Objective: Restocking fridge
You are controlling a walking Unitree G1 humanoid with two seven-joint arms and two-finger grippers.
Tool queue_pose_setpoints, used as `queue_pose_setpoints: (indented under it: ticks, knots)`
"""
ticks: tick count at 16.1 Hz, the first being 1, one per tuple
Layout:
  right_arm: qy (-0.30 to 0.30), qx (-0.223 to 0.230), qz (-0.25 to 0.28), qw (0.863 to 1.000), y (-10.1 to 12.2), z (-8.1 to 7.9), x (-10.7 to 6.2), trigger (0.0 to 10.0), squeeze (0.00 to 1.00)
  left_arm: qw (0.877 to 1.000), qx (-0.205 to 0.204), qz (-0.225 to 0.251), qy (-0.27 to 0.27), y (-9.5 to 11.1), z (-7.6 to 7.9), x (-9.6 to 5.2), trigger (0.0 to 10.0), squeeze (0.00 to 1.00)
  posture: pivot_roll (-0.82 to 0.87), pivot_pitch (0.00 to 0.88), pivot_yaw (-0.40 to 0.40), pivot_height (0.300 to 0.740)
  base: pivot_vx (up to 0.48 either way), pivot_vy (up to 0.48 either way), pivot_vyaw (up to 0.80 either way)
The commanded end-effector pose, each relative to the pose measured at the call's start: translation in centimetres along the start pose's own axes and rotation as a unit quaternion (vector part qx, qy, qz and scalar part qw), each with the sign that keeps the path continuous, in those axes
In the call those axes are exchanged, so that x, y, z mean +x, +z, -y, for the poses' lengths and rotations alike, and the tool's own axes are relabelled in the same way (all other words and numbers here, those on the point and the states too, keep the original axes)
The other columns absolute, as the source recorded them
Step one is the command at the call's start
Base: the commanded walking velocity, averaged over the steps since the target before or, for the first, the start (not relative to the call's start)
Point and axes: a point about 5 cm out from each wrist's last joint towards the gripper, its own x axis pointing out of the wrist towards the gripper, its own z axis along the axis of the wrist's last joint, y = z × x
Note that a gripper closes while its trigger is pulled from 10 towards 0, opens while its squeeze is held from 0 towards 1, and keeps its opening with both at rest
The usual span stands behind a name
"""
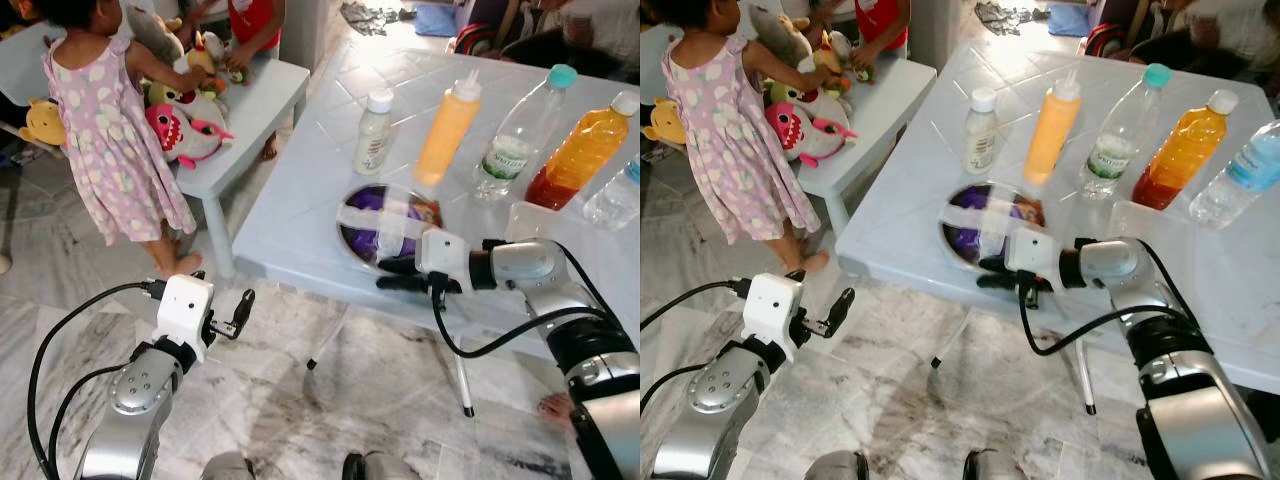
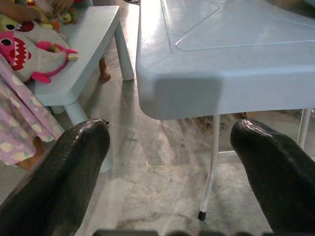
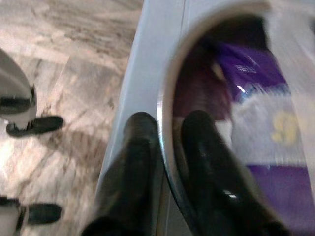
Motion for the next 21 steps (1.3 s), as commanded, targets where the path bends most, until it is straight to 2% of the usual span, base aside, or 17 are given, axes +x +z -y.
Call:
queue_pose_setpoints:
  ticks: [1,2,3,4,8,9,10,16,21]
  knots:
    - [0.013,0.004,-0.031,0.999,-0.8,-0.5,0.0,10.0,1.0,1.0,0.0,-0.013,0.001,-0.5,0.2,-0.2,10.0,0.0,0.08,0.107,-0.026,0.74,0.0,0.0,0.0]
    - [0.004,0.01,-0.041,0.999,-1.0,-0.4,0.0,10.0,0.15,1.0,0.0,-0.014,0.0,-0.6,0.2,-0.2,10.0,0.0,0.09,0.108,-0.027,0.74,0.0,0.0,0.0]
    - [-0.002,0.012,-0.042,0.999,-1.0,-0.3,0.0,10.0,0.15,1.0,0.0,-0.014,0.0,-0.6,0.3,-0.2,10.0,0.0,0.09,0.108,-0.027,0.74,0.0,0.0,0.0]
    - [-0.015,0.015,-0.052,0.998,-1.1,0.0,0.3,10.0,0.0,1.0,0.0,-0.016,0.001,-0.6,0.1,-0.2,10.0,0.0,0.09,0.11,-0.026,0.74,0.0,0.0,0.0]
    - [-0.034,-0.017,-0.06,0.997,-0.6,0.8,0.5,10.0,0.0,1.0,0.0,-0.019,0.001,-0.7,0.0,-0.1,10.0,0.0,0.09,0.109,-0.027,0.74,0.0,0.0,0.0]
    - [-0.035,-0.023,-0.063,0.997,-0.5,1.0,0.5,6.5,0.0,1.0,0.0,-0.019,0.001,-0.7,0.1,0.0,10.0,0.0,0.08,0.108,-0.029,0.74,0.0,0.0,0.0]
    - [-0.033,-0.028,-0.065,0.997,-0.5,1.1,0.5,0.0,0.0,1.0,-0.001,-0.019,0.001,-0.7,0.1,0.1,10.0,0.0,0.08,0.107,-0.031,0.74,0.0,0.0,0.0]
    - [-0.01,-0.032,-0.07,0.997,-1.0,0.3,0.8,0.0,0.0,1.0,-0.012,-0.022,0.006,-1.0,0.3,-0.1,10.0,0.0,0.08,0.096,-0.033,0.74,0.0,0.0,0.0]
    - [-0.001,-0.062,-0.066,0.996,-1.2,-0.5,1.0,0.0,0.0,0.997,-0.047,-0.036,0.048,-1.5,-0.5,0.3,10.0,0.0,0.06,0.063,-0.022,0.74,0.0,0.0,0.0]
